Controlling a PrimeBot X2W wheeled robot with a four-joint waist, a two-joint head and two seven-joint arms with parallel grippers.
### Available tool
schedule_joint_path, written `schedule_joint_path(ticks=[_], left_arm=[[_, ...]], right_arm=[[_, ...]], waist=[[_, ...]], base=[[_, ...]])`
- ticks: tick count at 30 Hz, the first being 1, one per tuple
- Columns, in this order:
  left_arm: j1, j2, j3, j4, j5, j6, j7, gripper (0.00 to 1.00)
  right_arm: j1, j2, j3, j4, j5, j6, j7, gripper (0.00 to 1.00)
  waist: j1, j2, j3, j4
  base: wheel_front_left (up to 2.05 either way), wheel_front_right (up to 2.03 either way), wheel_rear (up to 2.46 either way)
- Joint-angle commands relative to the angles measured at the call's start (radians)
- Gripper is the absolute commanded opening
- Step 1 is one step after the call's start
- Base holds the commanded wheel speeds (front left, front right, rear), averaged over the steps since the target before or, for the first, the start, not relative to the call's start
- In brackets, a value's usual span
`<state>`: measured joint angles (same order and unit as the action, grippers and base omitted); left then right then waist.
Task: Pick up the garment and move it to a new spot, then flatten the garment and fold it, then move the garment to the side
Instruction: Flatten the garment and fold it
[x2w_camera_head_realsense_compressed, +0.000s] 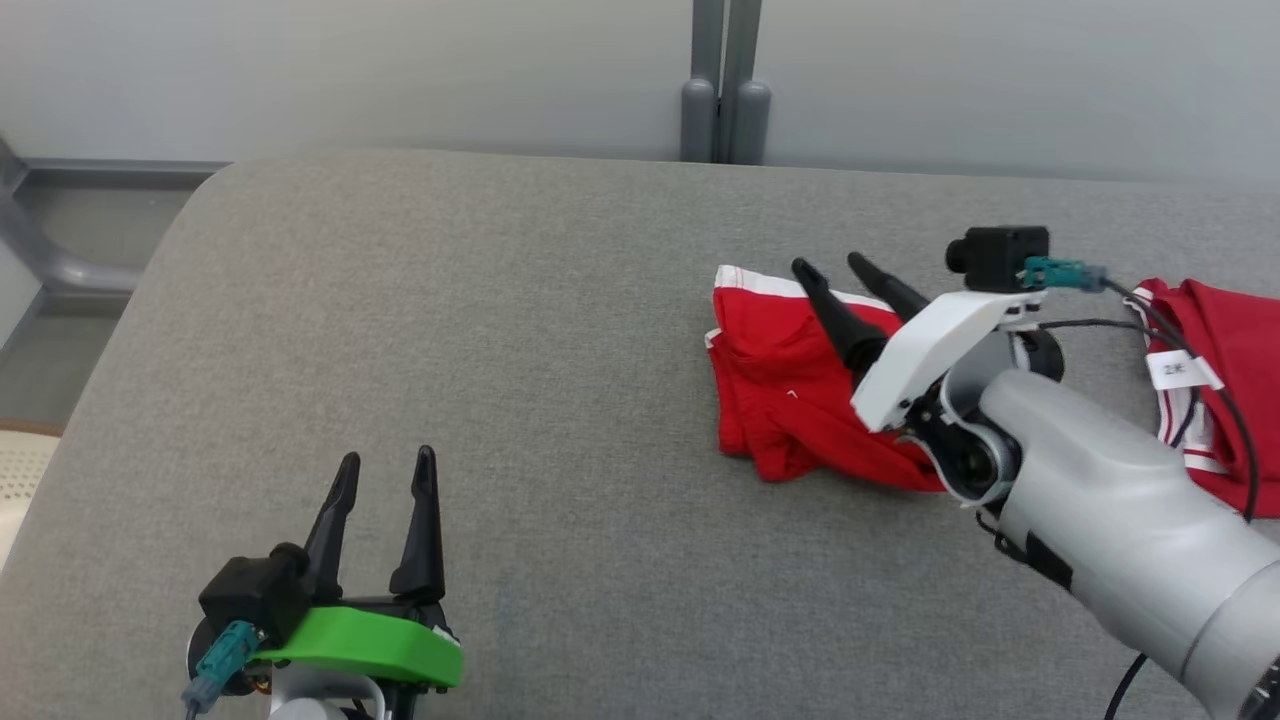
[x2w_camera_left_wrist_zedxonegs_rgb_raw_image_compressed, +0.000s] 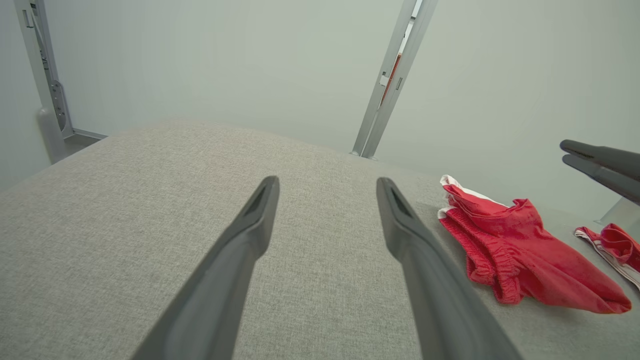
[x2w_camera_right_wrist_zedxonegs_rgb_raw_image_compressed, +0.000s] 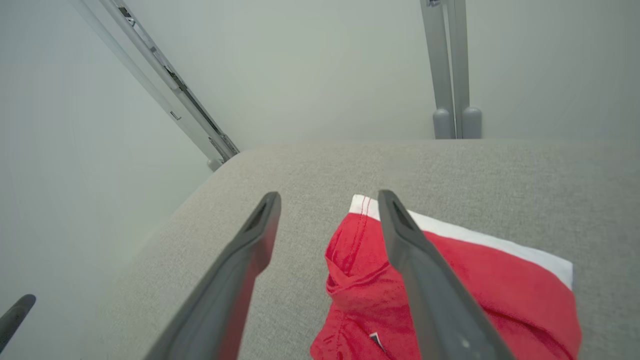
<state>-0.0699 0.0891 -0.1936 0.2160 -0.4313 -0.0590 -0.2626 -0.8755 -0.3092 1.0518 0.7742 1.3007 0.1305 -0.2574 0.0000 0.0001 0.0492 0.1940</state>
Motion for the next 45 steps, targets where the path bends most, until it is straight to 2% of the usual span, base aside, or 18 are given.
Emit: schedule_joint_path(ticks=[1,5,10,13,17,22,23,25,31,36,41,45], left_arm=[[0.022,0.01,0.013,-0.015,0.009,0.007,-0.002,1.0],[0.039,0.011,0.033,-0.058,0.034,0.009,-0.002,1.0],[0.057,0.007,0.061,-0.095,0.064,0.015,-0.002,1.0],[0.063,0.002,0.069,-0.105,0.08,0.008,-0.002,1.0],[0.06,-0.003,0.073,-0.107,0.097,0.001,-0.002,1.0],[0.034,-0.012,0.061,-0.103,0.104,-0.011,-0.002,1.0],[0.028,-0.014,0.057,-0.101,0.106,-0.014,-0.002,1.0],[0.02,-0.018,0.052,-0.095,0.106,-0.019,-0.002,1.0],[-0.005,-0.026,0.043,-0.076,0.109,-0.027,-0.002,1.0],[-0.028,-0.03,0.038,-0.065,0.112,-0.034,-0.002,1.0],[-0.048,-0.034,0.033,-0.06,0.115,-0.038,-0.002,1.0],[-0.053,-0.036,0.038,-0.056,0.115,-0.039,-0.002,1.0]], right_arm=[[0.014,-0.029,-0.043,-0.035,-0.026,0.0,-0.008,1.0],[0.076,-0.105,-0.21,-0.121,-0.156,0.0,-0.006,1.0],[0.198,-0.16,-0.46,-0.188,-0.31,0.0,-0.007,1.0],[0.302,-0.151,-0.606,-0.217,-0.384,0.0,-0.007,1.0],[0.389,-0.121,-0.705,-0.243,-0.463,0.0,-0.007,1.0],[0.407,-0.083,-0.706,-0.224,-0.488,0.0,0.003,1.0],[0.392,-0.074,-0.701,-0.215,-0.48,0.0,0.009,0.5],[0.362,-0.069,-0.685,-0.187,-0.472,0.0,0.033,0.0],[0.26,-0.059,-0.599,-0.072,-0.433,0.0,0.111,0.0],[0.174,-0.02,-0.522,0.053,-0.35,0.0,0.188,0.0],[0.134,0.022,-0.513,0.149,-0.238,0.0,0.249,0.0],[0.13,0.039,-0.477,0.202,-0.204,0.0,0.298,0.0]], waist=[[0.0,-0.0001,-0.036,-0.056],[0.0,-0.0001,-0.043,-0.1],[0.0,-0.0001,-0.043,-0.135],[0.0,-0.0001,-0.038,-0.146],[0.0,-0.0001,-0.024,-0.148],[0.0,-0.0001,0.001,-0.128],[0.0,-0.0001,0.008,-0.12],[0.0,-0.0001,0.019,-0.103],[0.0,-0.0001,0.058,-0.033],[0.0,-0.0001,0.093,0.035],[0.0,-0.0001,0.123,0.083],[0.0,-0.0001,0.131,0.1]], base=[[0.0,0.0,0.0],[0.0,0.0,0.0],[0.0,0.0,0.0],[0.0,0.0,0.0],[0.0,0.0,0.0],[0.0,0.0,0.0],[0.0,0.0,0.0],[0.0,0.0,0.0],[0.0,0.0,0.0],[0.0,0.0,0.0],[0.0,0.0,0.0],[0.0,0.0,0.0]])
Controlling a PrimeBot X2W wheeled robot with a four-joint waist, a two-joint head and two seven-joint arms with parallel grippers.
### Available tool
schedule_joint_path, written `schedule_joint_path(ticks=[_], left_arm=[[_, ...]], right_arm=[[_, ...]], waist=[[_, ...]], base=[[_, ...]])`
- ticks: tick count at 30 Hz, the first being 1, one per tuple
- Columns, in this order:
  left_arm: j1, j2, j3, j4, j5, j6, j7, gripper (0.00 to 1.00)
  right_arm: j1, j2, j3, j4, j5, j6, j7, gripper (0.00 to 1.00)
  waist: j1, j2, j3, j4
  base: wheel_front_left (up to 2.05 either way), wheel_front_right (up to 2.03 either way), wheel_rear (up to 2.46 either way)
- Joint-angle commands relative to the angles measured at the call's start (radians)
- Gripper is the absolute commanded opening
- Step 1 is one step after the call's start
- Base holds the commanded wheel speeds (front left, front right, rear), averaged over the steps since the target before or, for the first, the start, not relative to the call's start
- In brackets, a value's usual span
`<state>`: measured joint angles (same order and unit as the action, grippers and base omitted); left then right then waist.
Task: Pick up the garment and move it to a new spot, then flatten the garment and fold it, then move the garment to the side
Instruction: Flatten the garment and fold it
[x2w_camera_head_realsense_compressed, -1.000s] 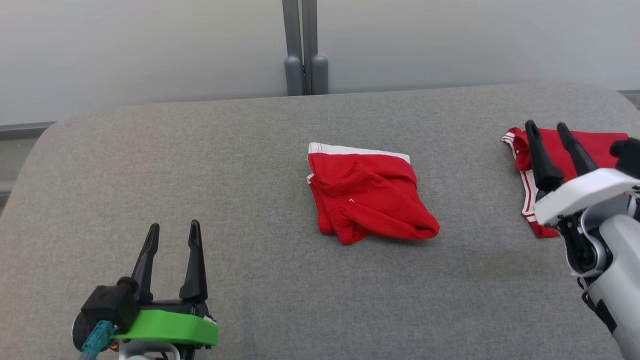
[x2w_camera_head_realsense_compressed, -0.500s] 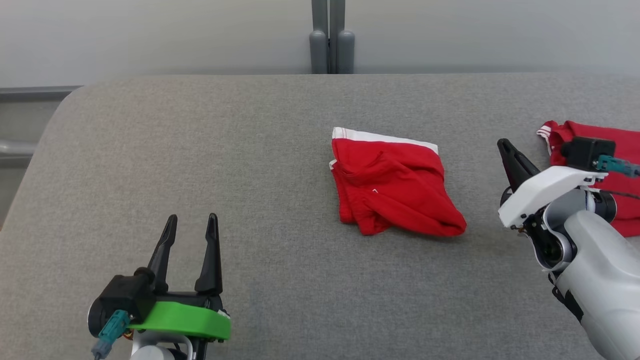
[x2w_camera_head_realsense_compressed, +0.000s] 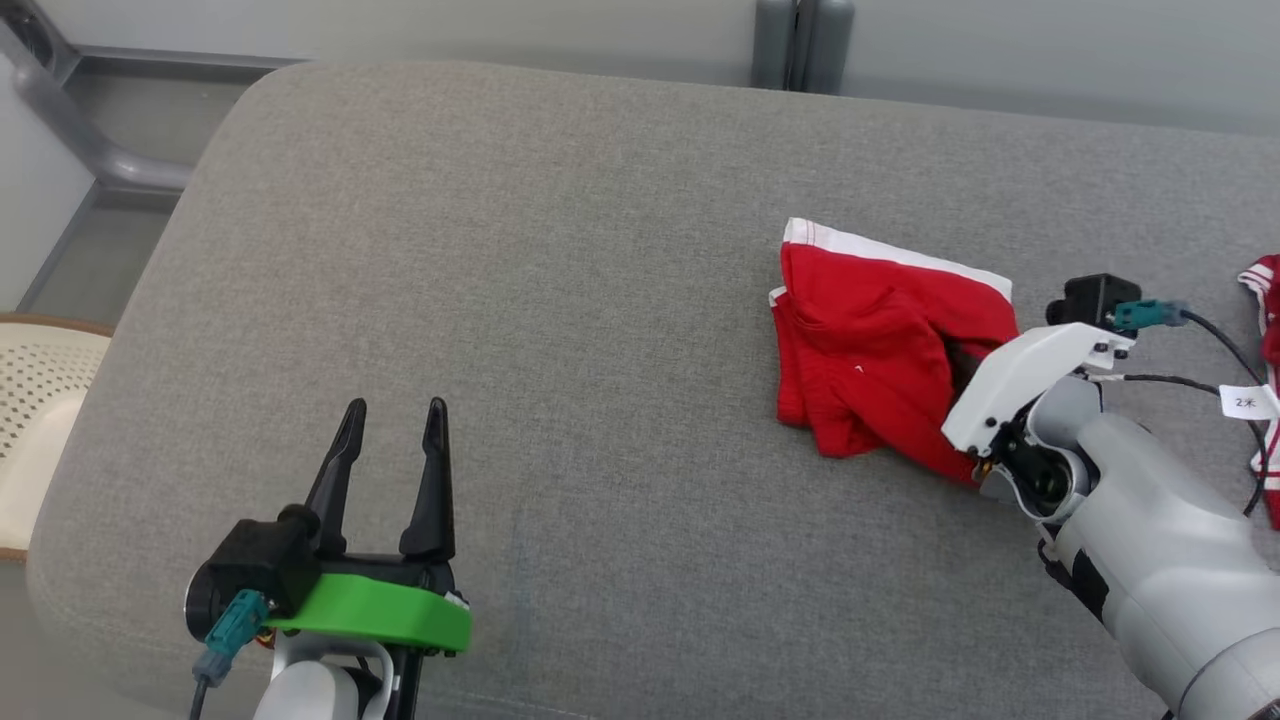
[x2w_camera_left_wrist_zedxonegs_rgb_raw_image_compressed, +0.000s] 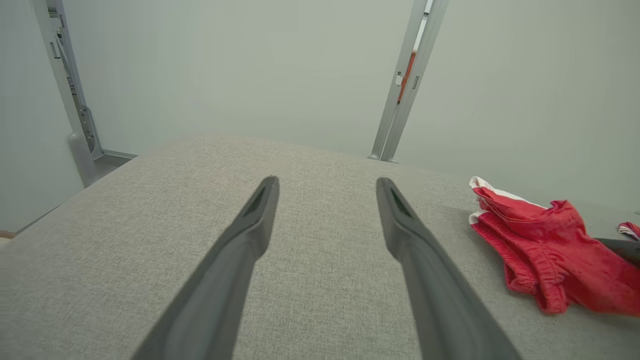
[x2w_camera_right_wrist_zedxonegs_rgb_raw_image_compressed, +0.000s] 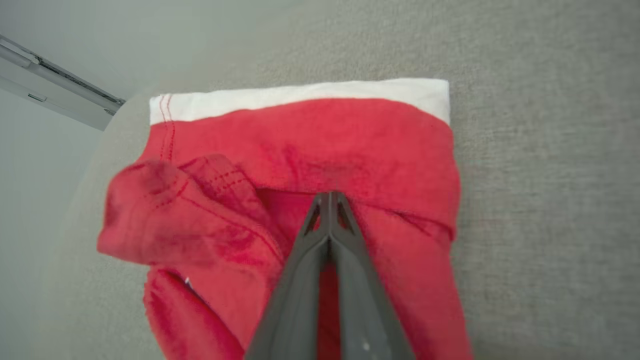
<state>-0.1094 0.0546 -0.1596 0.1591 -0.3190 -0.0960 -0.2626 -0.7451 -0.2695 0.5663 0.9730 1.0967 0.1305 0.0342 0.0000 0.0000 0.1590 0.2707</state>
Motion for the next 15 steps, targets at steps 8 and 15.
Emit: schedule_joint_path(ticks=[8,15], left_arm=[[0.012,-0.003,0.021,0.007,0.006,0.003,-0.002,1.0],[0.009,-0.003,0.021,0.006,0.013,-0.006,-0.002,1.0]], right_arm=[[0.078,0.016,0.095,-0.13,0.089,0.0,0.032,0.0],[0.135,0.035,0.213,-0.343,0.116,0.0,-0.057,0.0]], waist=[[0.0,0.0,-0.001,-0.002],[0.0,0.0,-0.01,-0.047]], base=[[0.0,0.0,0.0],[0.0,0.0,0.0]])
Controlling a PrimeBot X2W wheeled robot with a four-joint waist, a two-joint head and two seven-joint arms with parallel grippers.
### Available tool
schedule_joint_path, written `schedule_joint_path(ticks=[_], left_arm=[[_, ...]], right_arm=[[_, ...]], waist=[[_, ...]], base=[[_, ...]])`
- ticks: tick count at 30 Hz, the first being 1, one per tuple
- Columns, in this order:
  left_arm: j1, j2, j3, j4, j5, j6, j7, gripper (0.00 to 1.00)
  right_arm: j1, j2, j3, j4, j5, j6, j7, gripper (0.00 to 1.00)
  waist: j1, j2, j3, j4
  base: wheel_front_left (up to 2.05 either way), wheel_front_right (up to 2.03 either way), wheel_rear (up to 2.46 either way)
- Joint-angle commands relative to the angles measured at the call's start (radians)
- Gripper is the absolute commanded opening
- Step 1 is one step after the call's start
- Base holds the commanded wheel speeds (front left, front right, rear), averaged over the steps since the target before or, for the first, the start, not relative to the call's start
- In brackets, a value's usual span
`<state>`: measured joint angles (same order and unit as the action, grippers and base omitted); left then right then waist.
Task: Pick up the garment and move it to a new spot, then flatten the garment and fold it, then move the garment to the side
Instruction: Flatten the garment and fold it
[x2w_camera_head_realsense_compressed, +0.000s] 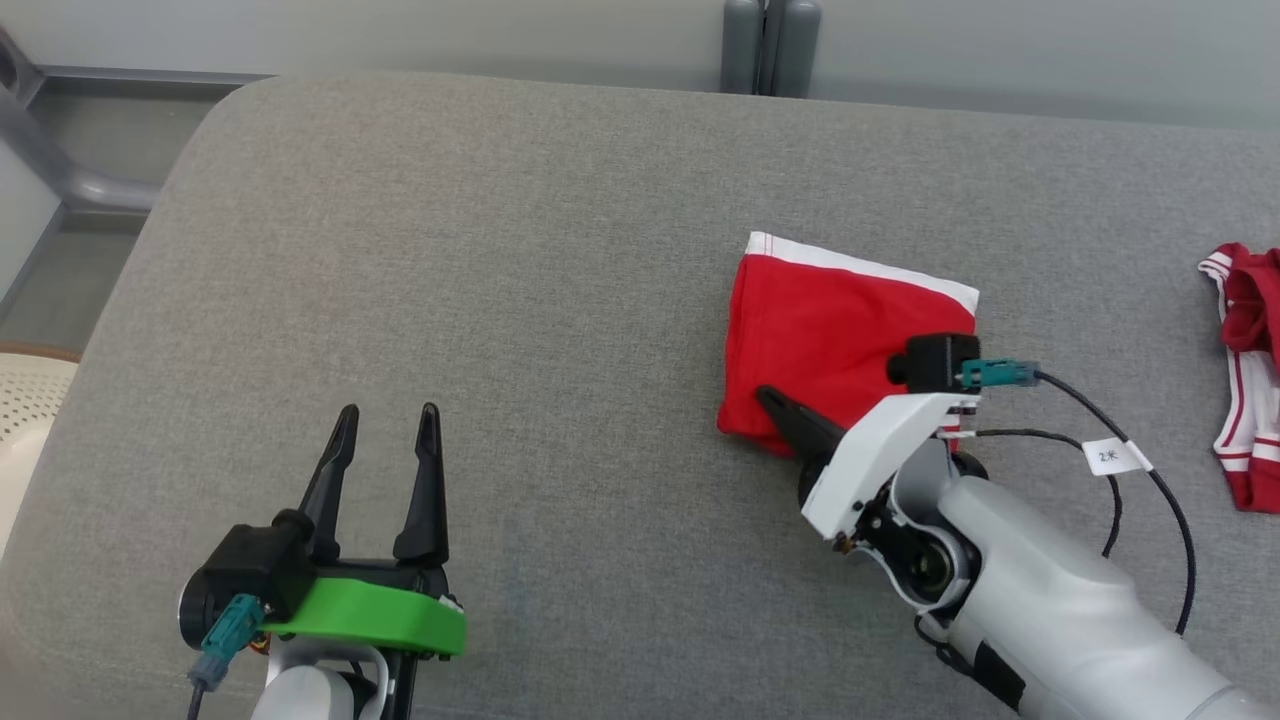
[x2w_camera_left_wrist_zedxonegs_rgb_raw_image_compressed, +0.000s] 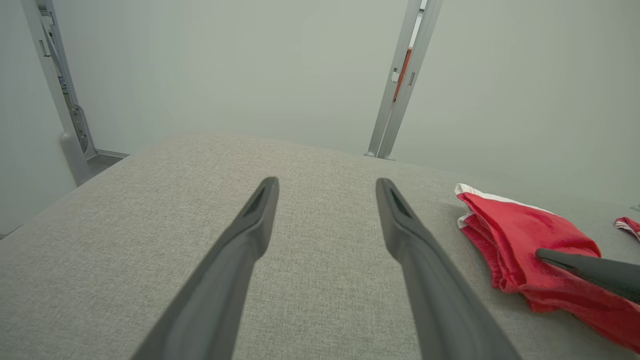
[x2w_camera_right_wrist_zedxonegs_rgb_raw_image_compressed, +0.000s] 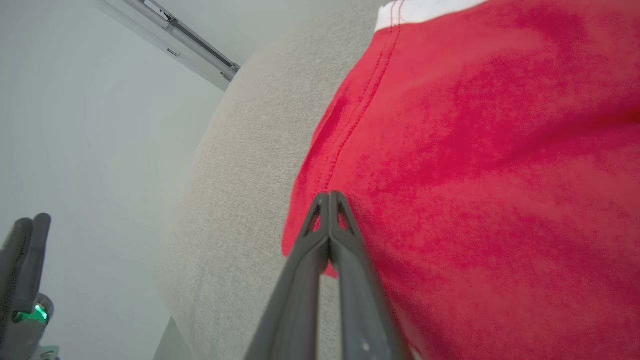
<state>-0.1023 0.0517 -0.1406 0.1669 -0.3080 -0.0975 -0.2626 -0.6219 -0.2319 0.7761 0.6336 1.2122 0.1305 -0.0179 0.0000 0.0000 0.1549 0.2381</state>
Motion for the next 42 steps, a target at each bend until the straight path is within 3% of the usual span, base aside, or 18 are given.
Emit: schedule_joint_path(ticks=[1,8,15,16,17,18,25,28,34,42], left_arm=[[0.0,0.0,0.0,0.0,0.003,-0.005,-0.002,1.0],[0.003,0.0,-0.003,0.012,0.009,-0.009,-0.002,1.0],[0.026,0.011,0.015,0.006,0.025,-0.01,-0.002,1.0],[0.031,0.014,0.02,0.004,0.027,-0.008,-0.002,1.0],[0.035,0.015,0.023,0.002,0.027,-0.007,-0.002,1.0],[0.039,0.018,0.027,-0.001,0.027,-0.005,-0.002,1.0],[0.065,0.029,0.057,-0.023,0.025,0.006,-0.002,1.0],[0.073,0.031,0.067,-0.032,0.023,0.01,-0.002,1.0],[0.078,0.043,0.092,-0.051,0.046,0.017,-0.002,1.0],[0.085,0.042,0.116,-0.049,0.063,0.021,-0.002,1.0]], right_arm=[[0.015,-0.003,0.029,-0.027,-0.007,0.0,-0.022,0.0],[0.015,-0.017,0.147,-0.101,0.008,0.0,-0.125,0.0],[-0.016,-0.108,0.126,-0.153,0.006,0.0,-0.231,0.0],[-0.018,-0.13,0.114,-0.163,-0.008,0.0,-0.238,0.13],[-0.018,-0.143,0.106,-0.171,-0.017,0.0,-0.241,0.38],[-0.016,-0.156,0.092,-0.184,-0.026,0.0,-0.244,1.0],[0.031,-0.213,-0.076,-0.268,-0.169,0.0,-0.246,1.0],[0.072,-0.228,-0.178,-0.313,-0.283,0.0,-0.246,1.0],[0.197,-0.195,-0.384,-0.345,-0.486,0.0,-0.246,1.0],[0.376,-0.124,-0.574,-0.391,-0.671,0.0,-0.246,1.0]], waist=[[0.0,0.0,-0.007,-0.019],[0.0,0.0,-0.026,-0.029],[0.0,0.0,-0.076,-0.06],[0.0,0.0,-0.084,-0.07],[0.0,0.0,-0.089,-0.077],[0.0,0.0,-0.096,-0.088],[0.0,0.0,-0.127,-0.163],[0.0,0.0,-0.134,-0.193],[0.0,0.0,-0.144,-0.239],[0.0,0.0,-0.15,-0.262]], base=[[0.0,0.0,0.0],[0.0,0.0,0.0],[0.0,0.0,0.0],[0.0,0.0,0.0],[0.0,0.0,0.0],[0.0,0.0,0.0],[0.0,0.0,0.0],[0.0,0.0,0.0],[0.0,0.0,0.0],[0.0,0.0,0.0]])
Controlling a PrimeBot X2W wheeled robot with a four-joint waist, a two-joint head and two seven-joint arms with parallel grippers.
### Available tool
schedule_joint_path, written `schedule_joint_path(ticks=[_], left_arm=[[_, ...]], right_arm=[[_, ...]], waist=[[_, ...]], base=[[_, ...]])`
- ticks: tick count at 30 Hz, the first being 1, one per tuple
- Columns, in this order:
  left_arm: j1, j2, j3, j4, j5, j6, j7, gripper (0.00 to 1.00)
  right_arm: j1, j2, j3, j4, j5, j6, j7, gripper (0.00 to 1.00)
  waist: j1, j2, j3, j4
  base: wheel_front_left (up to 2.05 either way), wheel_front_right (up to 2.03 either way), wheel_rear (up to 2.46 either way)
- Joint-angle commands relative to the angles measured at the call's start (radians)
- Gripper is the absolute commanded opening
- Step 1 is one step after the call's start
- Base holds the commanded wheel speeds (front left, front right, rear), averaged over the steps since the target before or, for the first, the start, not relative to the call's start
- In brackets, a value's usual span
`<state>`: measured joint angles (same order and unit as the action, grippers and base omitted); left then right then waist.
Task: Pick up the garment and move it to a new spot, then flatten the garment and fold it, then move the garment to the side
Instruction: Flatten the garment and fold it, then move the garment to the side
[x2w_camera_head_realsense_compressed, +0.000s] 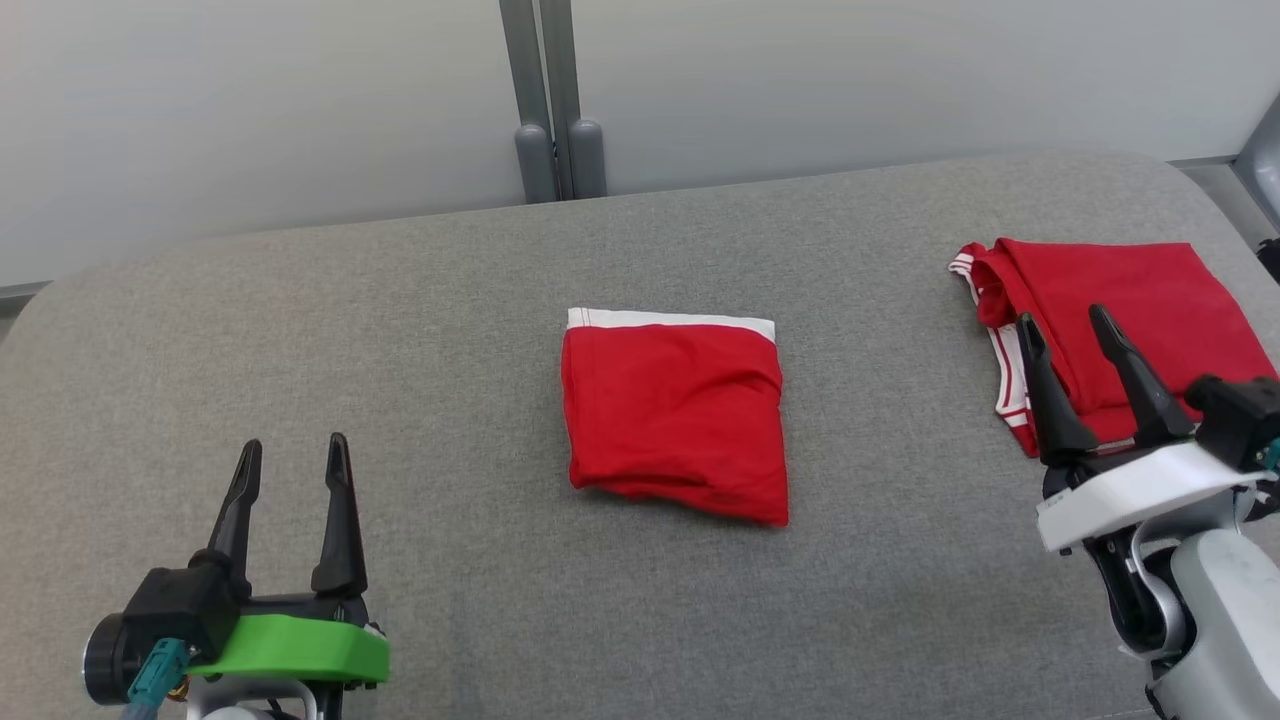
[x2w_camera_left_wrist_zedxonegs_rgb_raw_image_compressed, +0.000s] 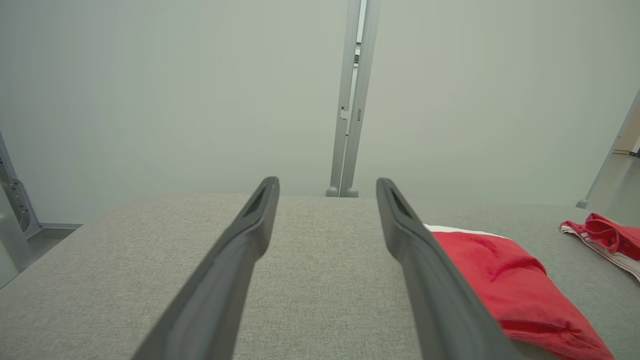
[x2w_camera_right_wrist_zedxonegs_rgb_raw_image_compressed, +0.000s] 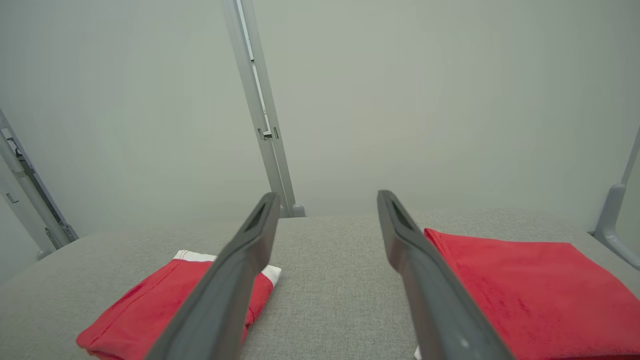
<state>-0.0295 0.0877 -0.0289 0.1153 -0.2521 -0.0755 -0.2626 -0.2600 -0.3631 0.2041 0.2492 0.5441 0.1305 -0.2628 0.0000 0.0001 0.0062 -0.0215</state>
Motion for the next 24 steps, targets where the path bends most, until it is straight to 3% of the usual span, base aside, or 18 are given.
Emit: schedule_joint_path(ticks=[1,9,24], left_arm=[[0.014,0.007,0.006,0.006,0.009,-0.002,-0.002,1.0],[0.028,-0.007,0.013,0.015,0.026,-0.008,-0.002,1.0],[0.011,-0.026,0.011,0.021,0.046,-0.019,-0.002,1.0]], right_arm=[[0.03,0.016,-0.018,-0.018,-0.022,0.0,-0.002,1.0],[0.143,0.093,-0.122,-0.043,-0.12,0.0,-0.002,1.0],[0.136,0.11,-0.112,-0.043,-0.16,0.0,-0.002,1.0]], waist=[[0.0,-0.0001,-0.001,-0.004],[0.0,-0.0001,0.001,0.002],[0.0,-0.0001,0.017,0.015]], base=[[0.0,0.0,0.0],[0.0,0.0,0.0],[0.0,0.0,0.0]])
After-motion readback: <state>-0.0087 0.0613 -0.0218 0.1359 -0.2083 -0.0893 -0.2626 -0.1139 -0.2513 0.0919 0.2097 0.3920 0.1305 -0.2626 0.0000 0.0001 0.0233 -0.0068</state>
